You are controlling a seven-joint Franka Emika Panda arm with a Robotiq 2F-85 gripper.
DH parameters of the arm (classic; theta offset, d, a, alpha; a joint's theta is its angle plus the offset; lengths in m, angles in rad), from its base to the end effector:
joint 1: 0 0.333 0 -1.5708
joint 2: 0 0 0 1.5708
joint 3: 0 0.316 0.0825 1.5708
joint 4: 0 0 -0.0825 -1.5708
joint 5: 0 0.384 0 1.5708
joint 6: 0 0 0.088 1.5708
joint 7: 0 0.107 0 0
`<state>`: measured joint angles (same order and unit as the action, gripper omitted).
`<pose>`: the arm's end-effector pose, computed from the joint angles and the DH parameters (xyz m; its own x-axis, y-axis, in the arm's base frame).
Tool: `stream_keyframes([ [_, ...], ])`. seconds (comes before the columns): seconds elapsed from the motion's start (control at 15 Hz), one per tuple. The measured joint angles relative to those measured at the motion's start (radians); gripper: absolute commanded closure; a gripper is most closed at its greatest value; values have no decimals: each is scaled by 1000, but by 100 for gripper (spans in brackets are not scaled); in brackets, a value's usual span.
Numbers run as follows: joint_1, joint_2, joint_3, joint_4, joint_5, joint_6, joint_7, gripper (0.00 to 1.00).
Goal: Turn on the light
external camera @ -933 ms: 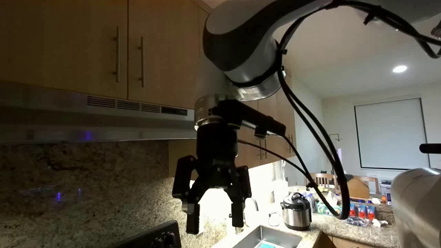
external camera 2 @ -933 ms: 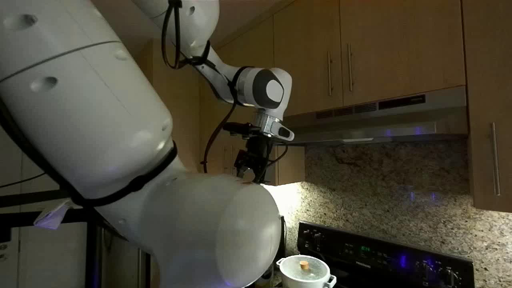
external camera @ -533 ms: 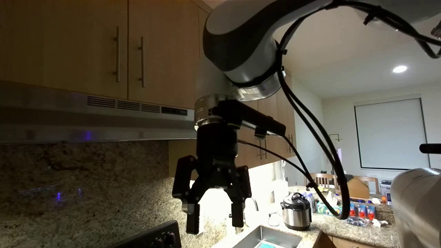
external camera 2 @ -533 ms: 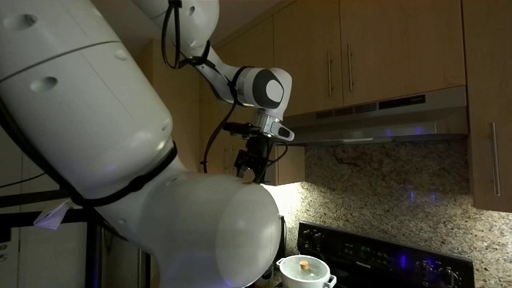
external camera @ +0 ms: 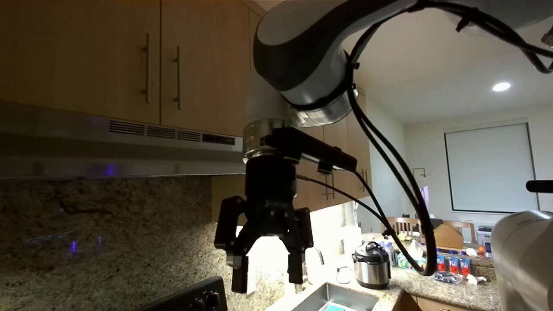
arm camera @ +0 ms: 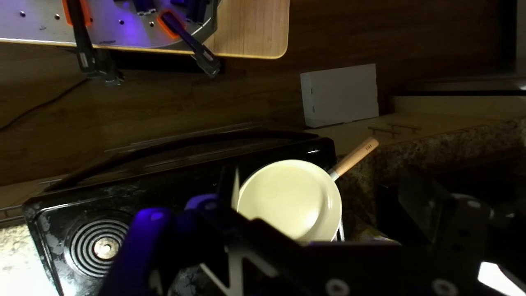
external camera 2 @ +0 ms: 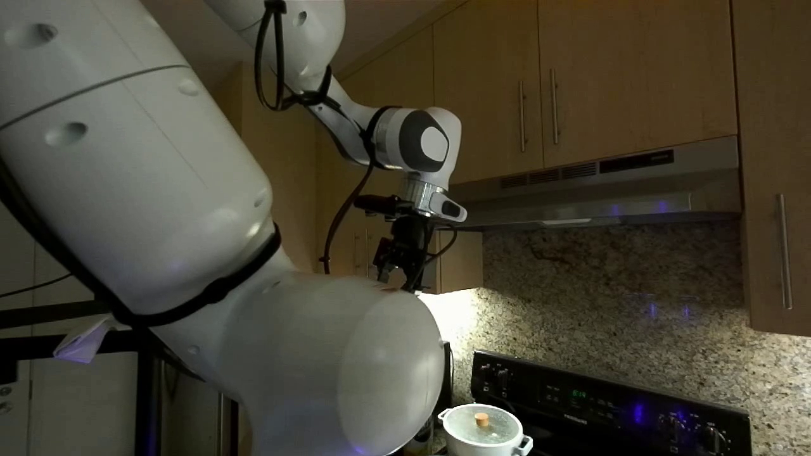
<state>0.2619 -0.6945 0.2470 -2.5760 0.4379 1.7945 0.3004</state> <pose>0.2757 0.1991 0.4707 0.9833 0.0449 -0.1763 0.0065 -0.9772 -0.2124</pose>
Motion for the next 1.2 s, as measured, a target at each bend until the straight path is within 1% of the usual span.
stream_keyframes([
  [0.33, -22, 0, 39, 0, -75, 44, 0, 0],
  [0.8, -23, 0, 59, -1, -217, 94, -4, 0],
  [1.0, -25, 0, 71, -6, -286, 149, -4, 0],
  [1.2, -28, -2, 84, -24, -349, 238, -3, 0],
])
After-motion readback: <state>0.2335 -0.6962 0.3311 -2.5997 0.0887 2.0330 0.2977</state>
